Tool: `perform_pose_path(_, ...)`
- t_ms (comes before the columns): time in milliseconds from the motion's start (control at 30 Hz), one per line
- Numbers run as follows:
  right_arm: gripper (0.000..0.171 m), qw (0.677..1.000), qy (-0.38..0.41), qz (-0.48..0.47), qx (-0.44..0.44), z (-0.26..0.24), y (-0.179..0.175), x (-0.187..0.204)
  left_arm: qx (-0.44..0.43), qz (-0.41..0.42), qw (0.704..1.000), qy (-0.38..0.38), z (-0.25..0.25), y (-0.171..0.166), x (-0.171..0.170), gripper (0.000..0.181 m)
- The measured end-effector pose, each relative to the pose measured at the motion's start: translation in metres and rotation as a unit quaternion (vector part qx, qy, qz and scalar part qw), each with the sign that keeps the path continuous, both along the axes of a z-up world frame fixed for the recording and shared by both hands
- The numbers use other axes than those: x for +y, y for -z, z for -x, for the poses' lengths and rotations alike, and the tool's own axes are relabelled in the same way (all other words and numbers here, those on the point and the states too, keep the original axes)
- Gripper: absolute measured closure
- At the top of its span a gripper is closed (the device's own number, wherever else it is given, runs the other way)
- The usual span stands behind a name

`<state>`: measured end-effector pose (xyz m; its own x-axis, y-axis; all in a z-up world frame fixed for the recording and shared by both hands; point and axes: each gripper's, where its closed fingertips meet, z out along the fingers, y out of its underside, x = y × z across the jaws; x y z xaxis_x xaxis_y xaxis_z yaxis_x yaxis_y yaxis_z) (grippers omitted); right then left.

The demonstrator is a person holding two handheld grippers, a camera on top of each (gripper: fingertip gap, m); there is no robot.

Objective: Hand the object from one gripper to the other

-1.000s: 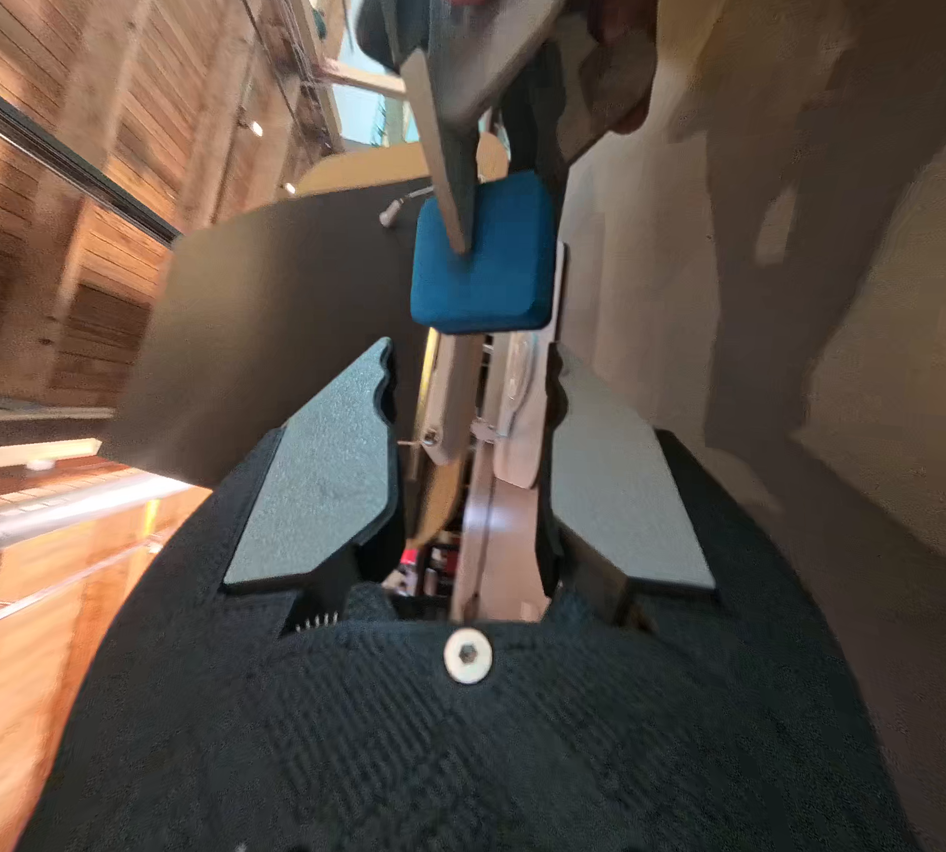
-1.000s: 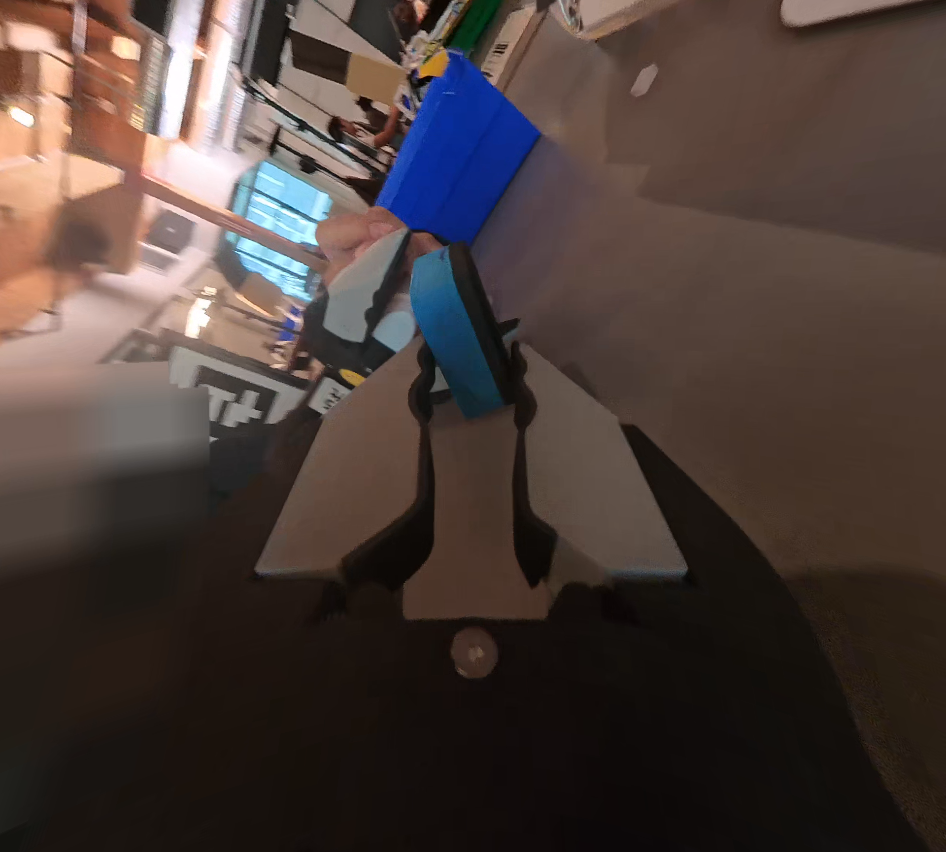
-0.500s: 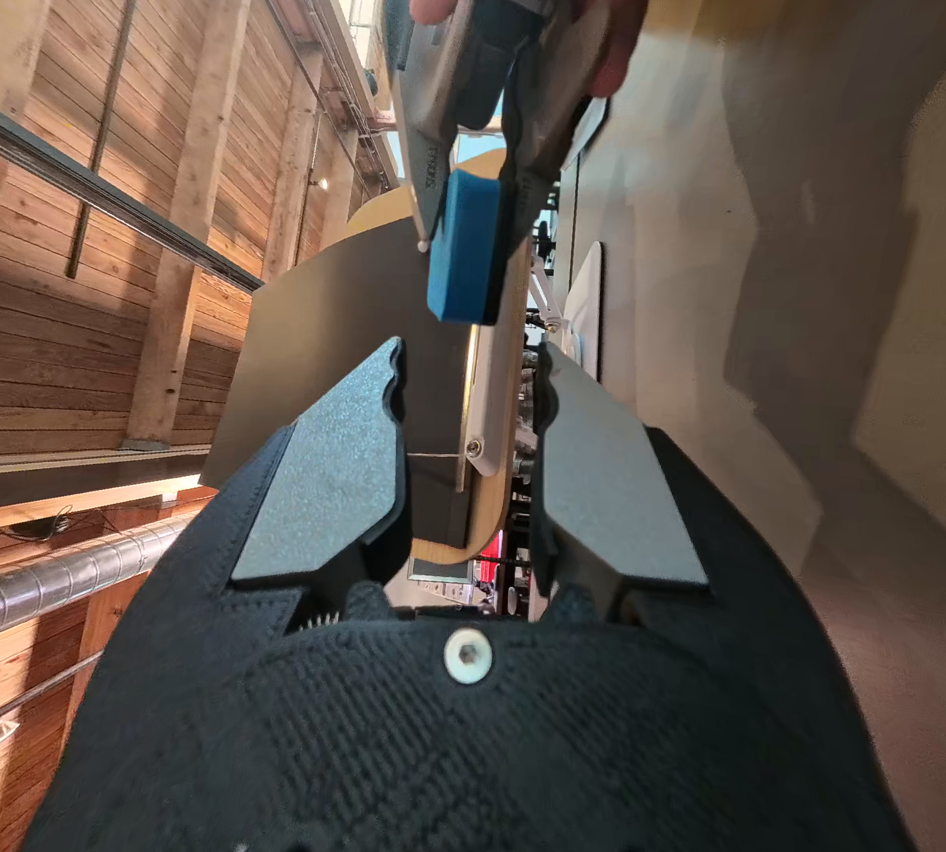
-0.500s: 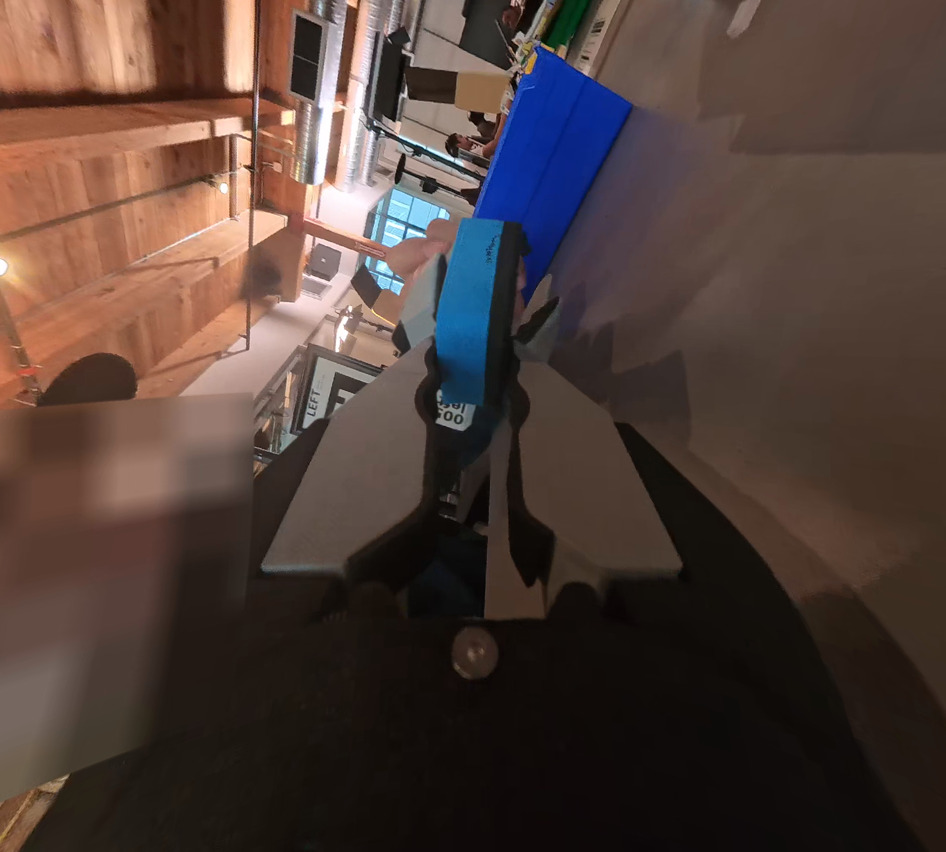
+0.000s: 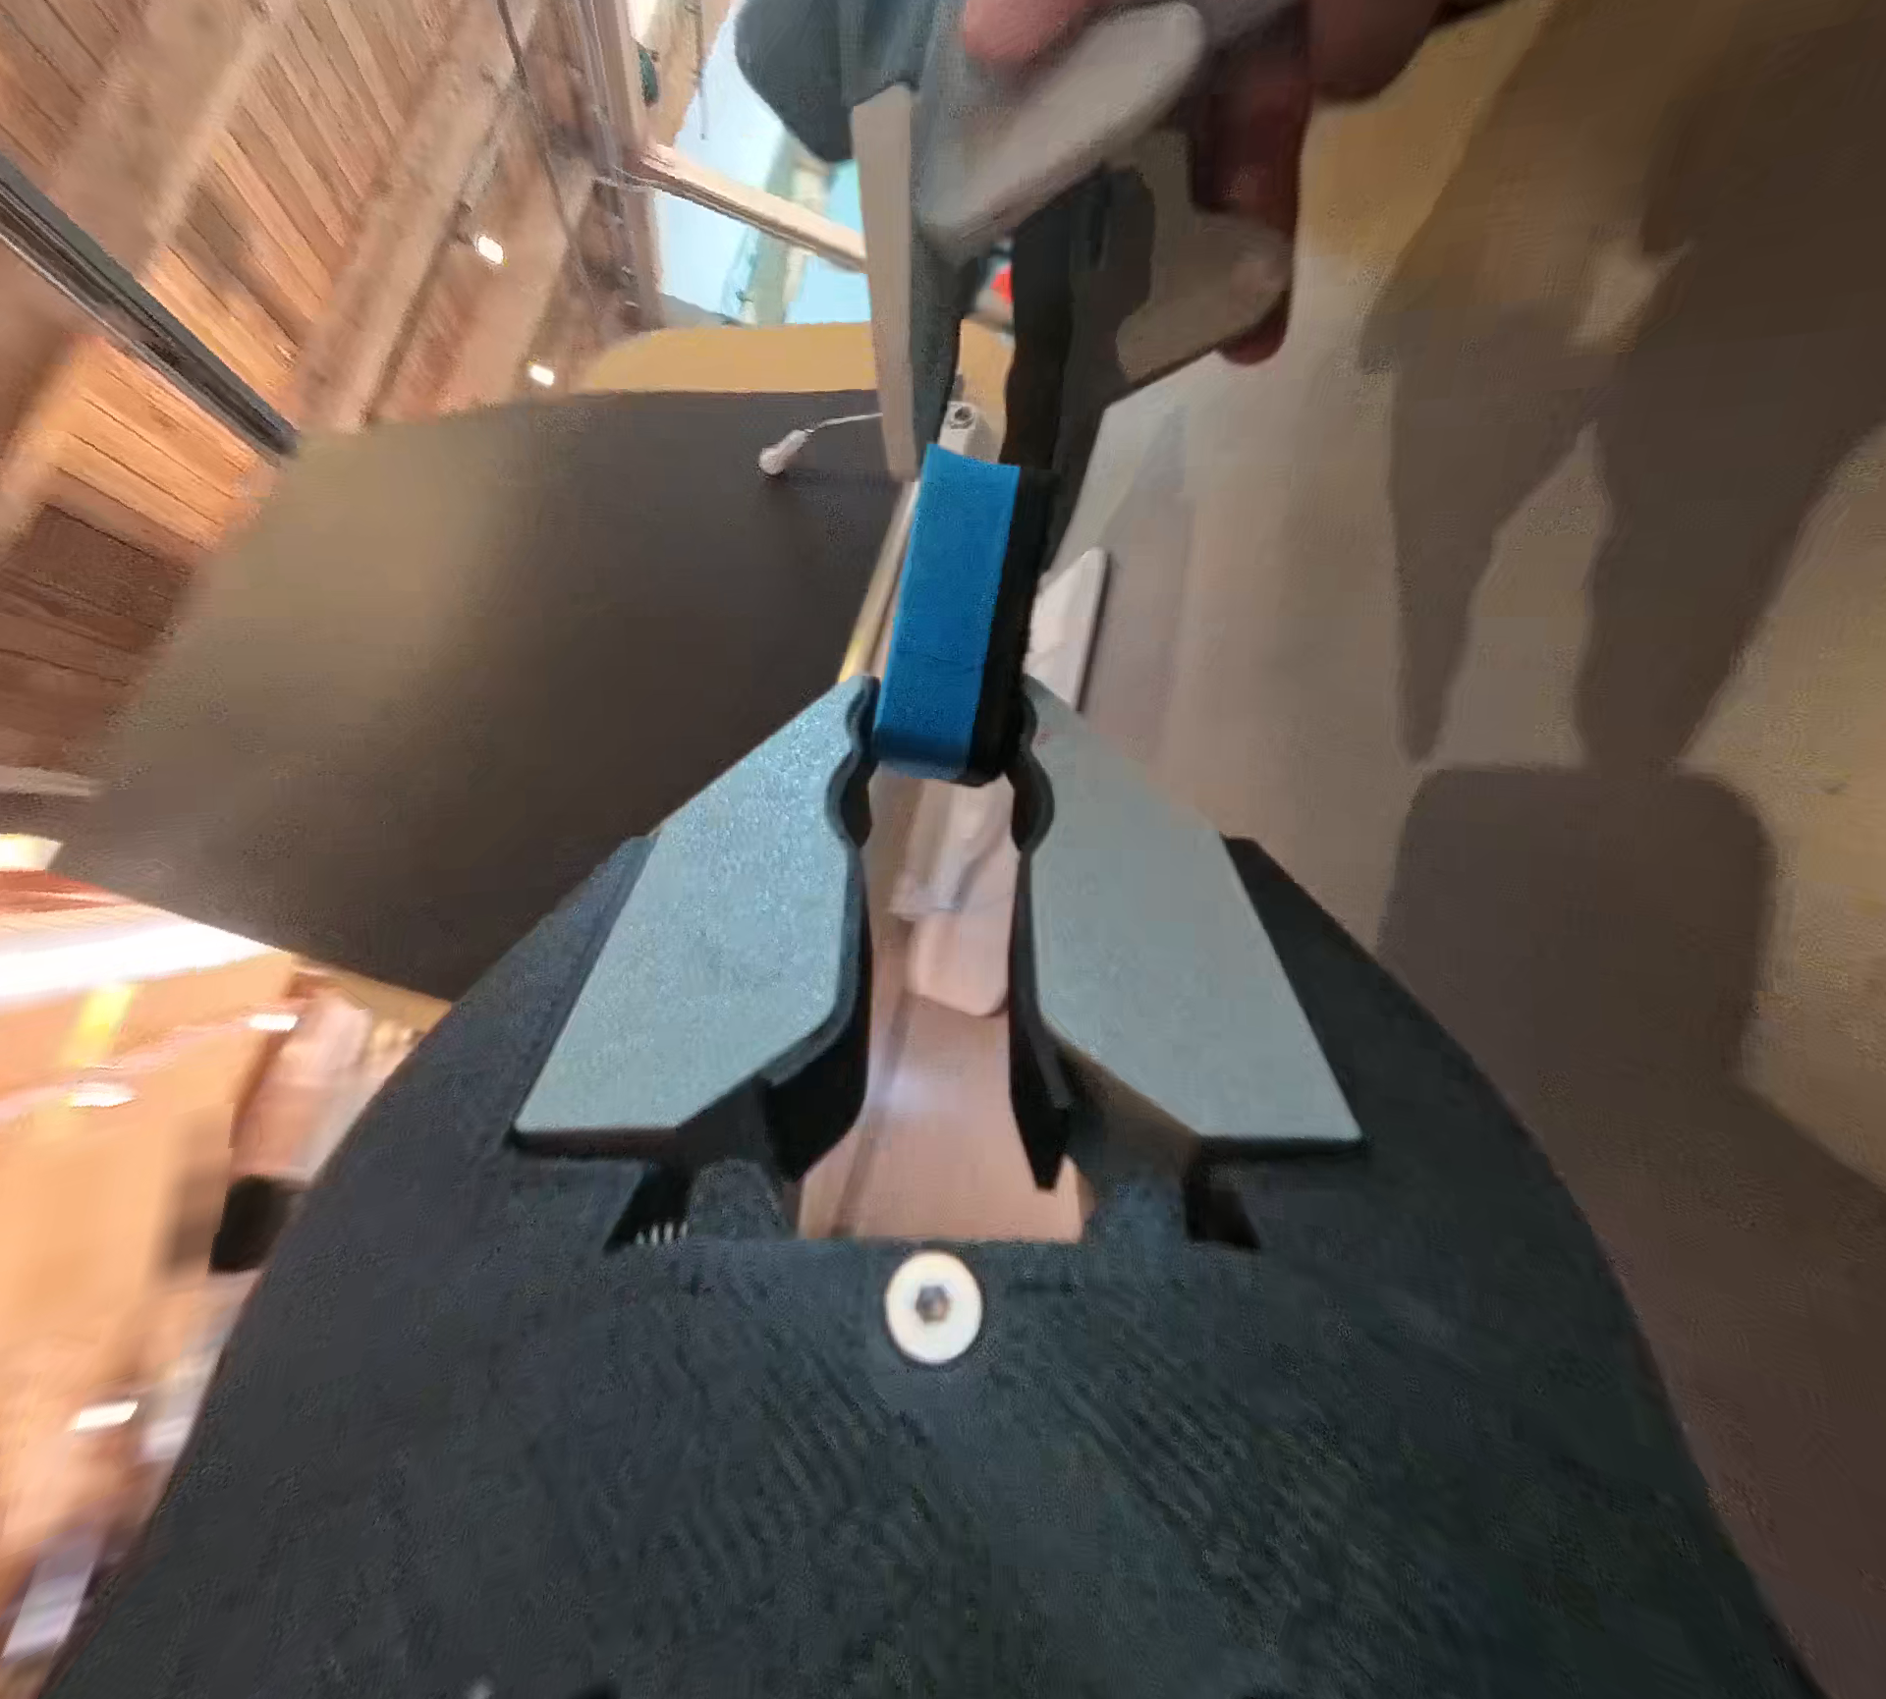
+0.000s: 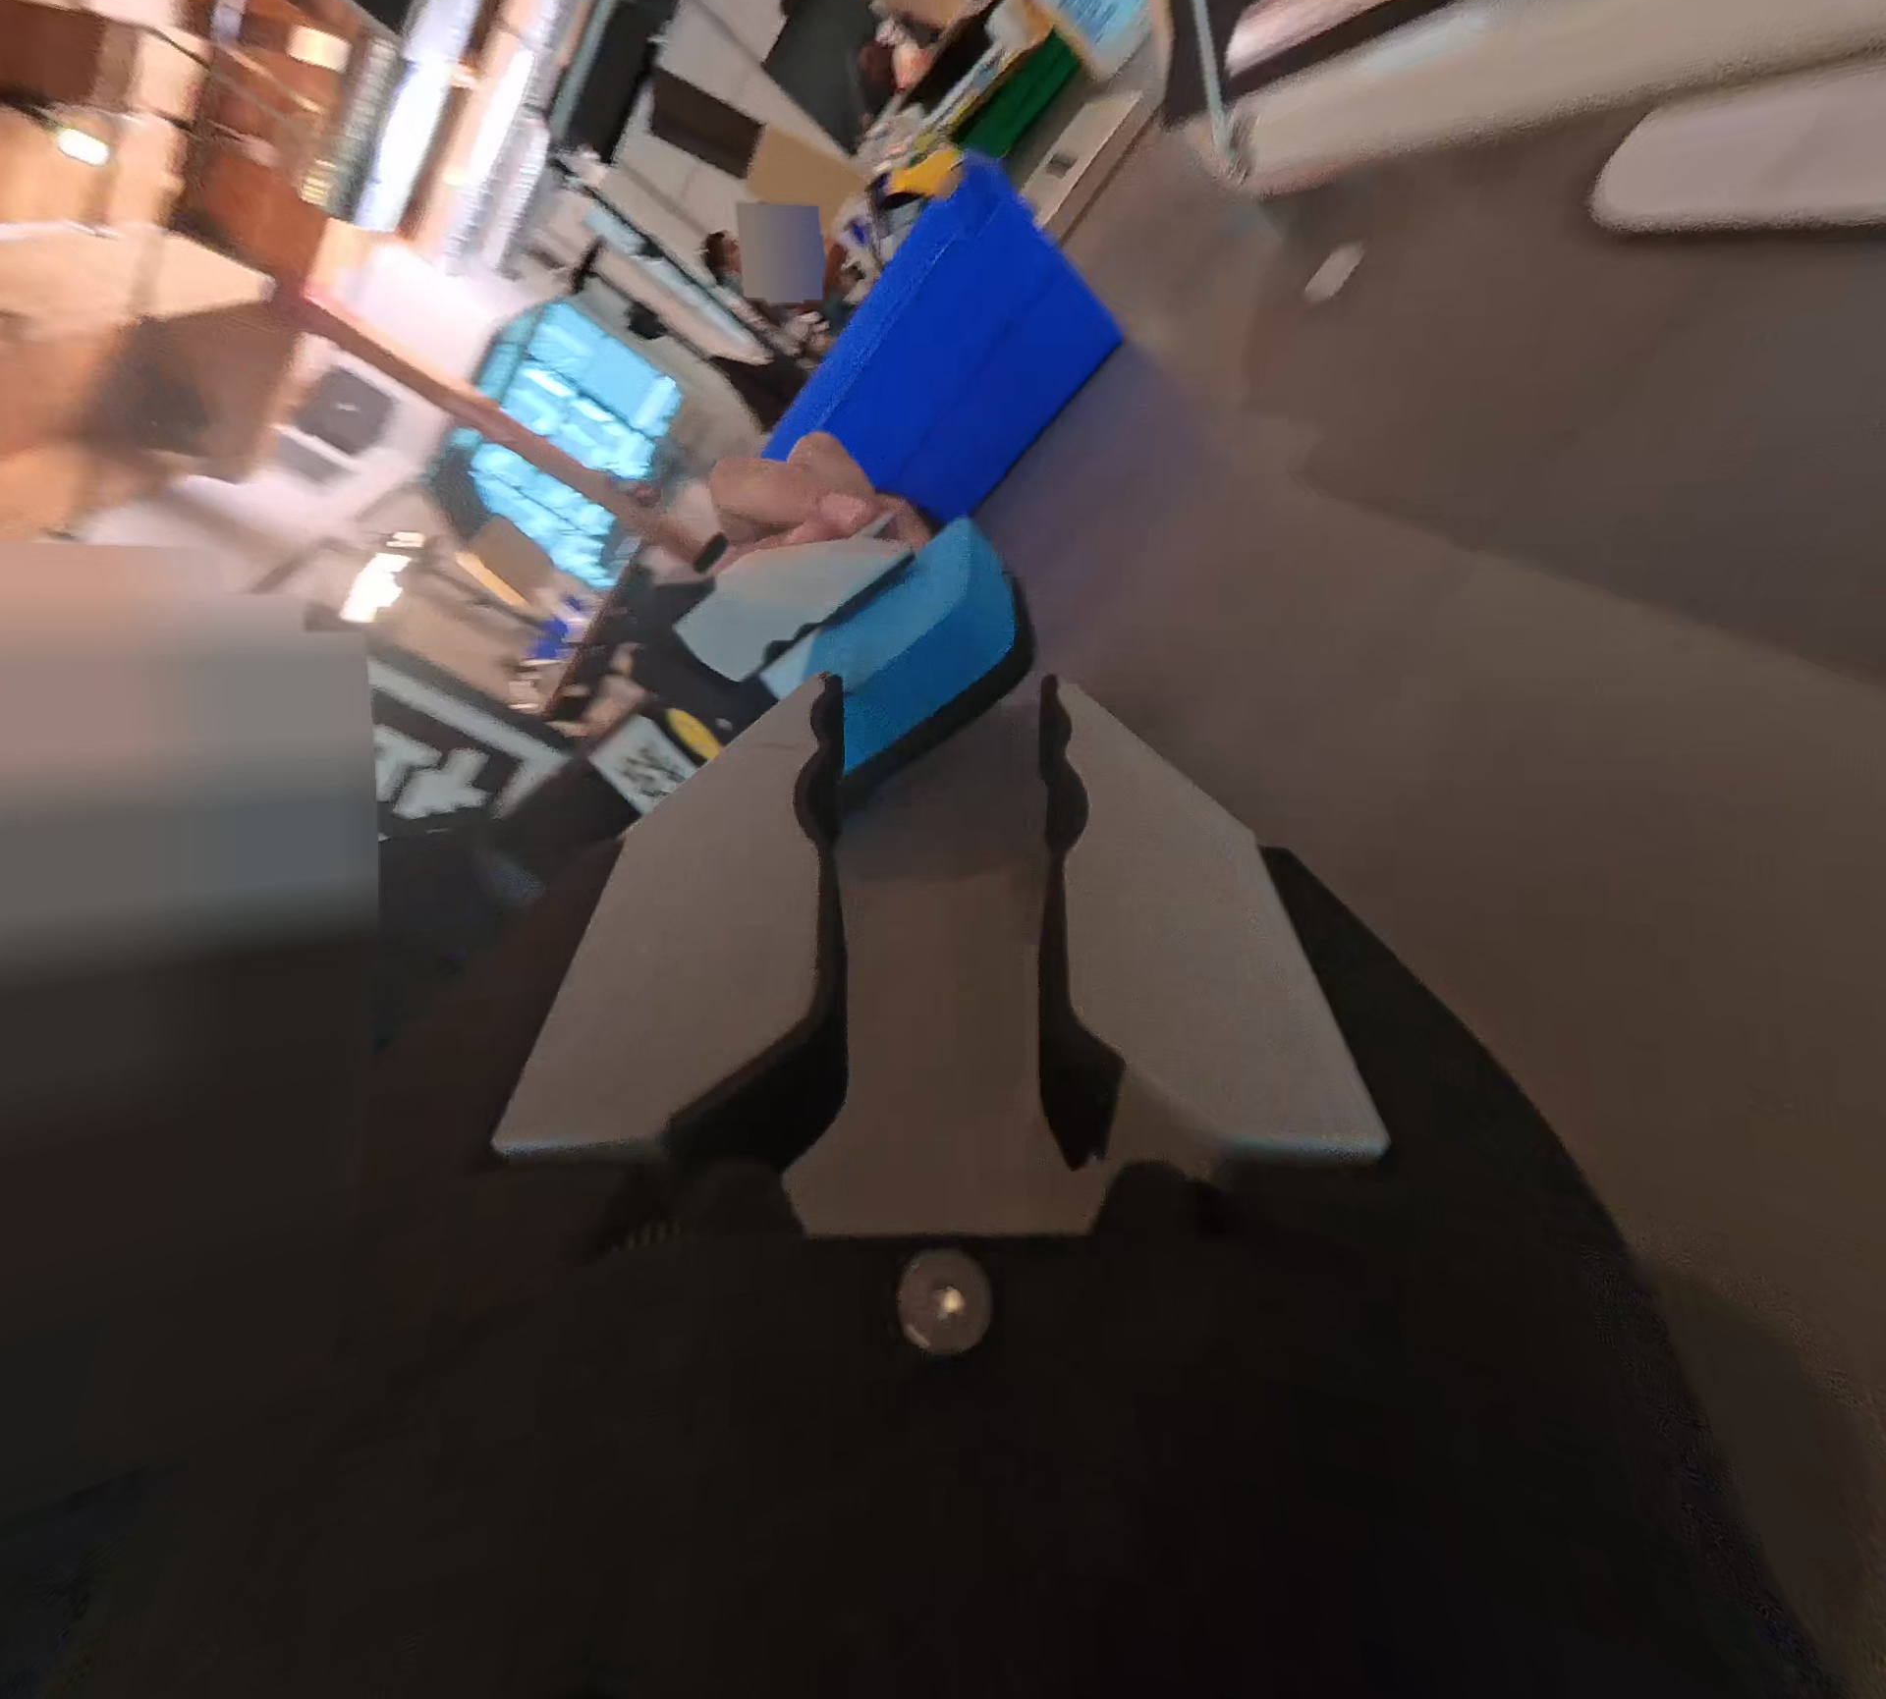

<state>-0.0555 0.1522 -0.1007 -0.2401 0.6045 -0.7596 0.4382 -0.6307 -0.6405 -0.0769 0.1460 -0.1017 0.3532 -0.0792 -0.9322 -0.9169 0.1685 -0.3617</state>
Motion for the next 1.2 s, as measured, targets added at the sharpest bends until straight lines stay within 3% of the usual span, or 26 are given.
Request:
perform_pose_path(133,0.127,0.990,0.014,-0.131,0.048,-0.006,-0.016,0.003,-0.176,0.097,0.978,0.048,0.001,0.000,-0.005,0.160)
perform_pose_path(233,0.117,0.977,-0.021,-0.176,0.122,-0.011,-0.038,-0.020,-0.312,0.187,0.923,0.129,-0.014,-0.008,-0.018,0.160)
perform_pose_path(333,0.114,0.953,-0.052,-0.266,0.137,-0.011,-0.032,-0.042,-0.392,0.245,0.865,0.194,-0.025,-0.018,-0.030,0.159)
perform_pose_path(400,0.119,0.938,-0.052,-0.320,0.123,-0.006,-0.022,-0.048,-0.415,0.305,0.824,0.236,-0.037,-0.013,-0.041,0.159)
perform_pose_path(433,0.126,0.934,-0.055,-0.329,0.130,-0.005,-0.022,-0.052,-0.414,0.314,0.820,0.238,-0.039,-0.009,-0.041,0.160)
perform_pose_path(467,0.146,0.932,-0.062,-0.329,0.142,-0.006,-0.024,-0.057,-0.408,0.315,0.826,0.231,-0.039,-0.004,-0.040,0.160)
perform_pose_path(567,0.149,0.915,-0.019,-0.385,0.119,-0.003,-0.022,-0.040,-0.403,0.273,0.857,0.170,-0.025,0.001,-0.024,0.151)
perform_pose_path(633,0.150,0.890,0.055,-0.440,0.101,-0.003,-0.026,-0.012,-0.369,0.239,0.891,0.115,-0.010,0.006,-0.014,0.143)
perform_pose_path(733,0.150,0.800,0.127,-0.585,0.034,-0.008,-0.018,0.024,-0.324,0.201,0.923,0.047,0.008,0.011,-0.004,0.141)
perform_pose_path(800,0.150,0.740,0.130,-0.660,-0.006,-0.008,-0.008,0.030,-0.291,0.184,0.939,0.011,0.015,0.016,0.001,0.141)
perform_pose_path(900,0.150,0.721,0.082,-0.687,-0.023,0.000,0.010,0.013,-0.212,0.145,0.966,-0.012,0.016,0.020,0.003,0.143)
perform_pose_path(1000,0.149,0.674,0.048,-0.736,-0.041,0.002,0.024,0.003,-0.162,0.130,0.978,0.001,0.004,0.024,0.001,0.143)
perform_pose_path(1100,0.149,0.678,0.011,-0.735,-0.014,0.006,0.027,-0.021,-0.152,0.143,0.978,0.023,-0.009,0.029,-0.002,0.144)
perform_pose_path(1133,0.151,0.682,0.004,-0.731,-0.001,0.006,0.025,-0.027,-0.137,0.150,0.979,0.026,-0.010,0.032,-0.003,0.157)
perform_pose_path(1200,0.149,0.689,-0.007,-0.725,0.009,0.003,0.025,-0.030,-0.124,0.151,0.980,0.041,-0.011,0.031,-0.006,0.159)
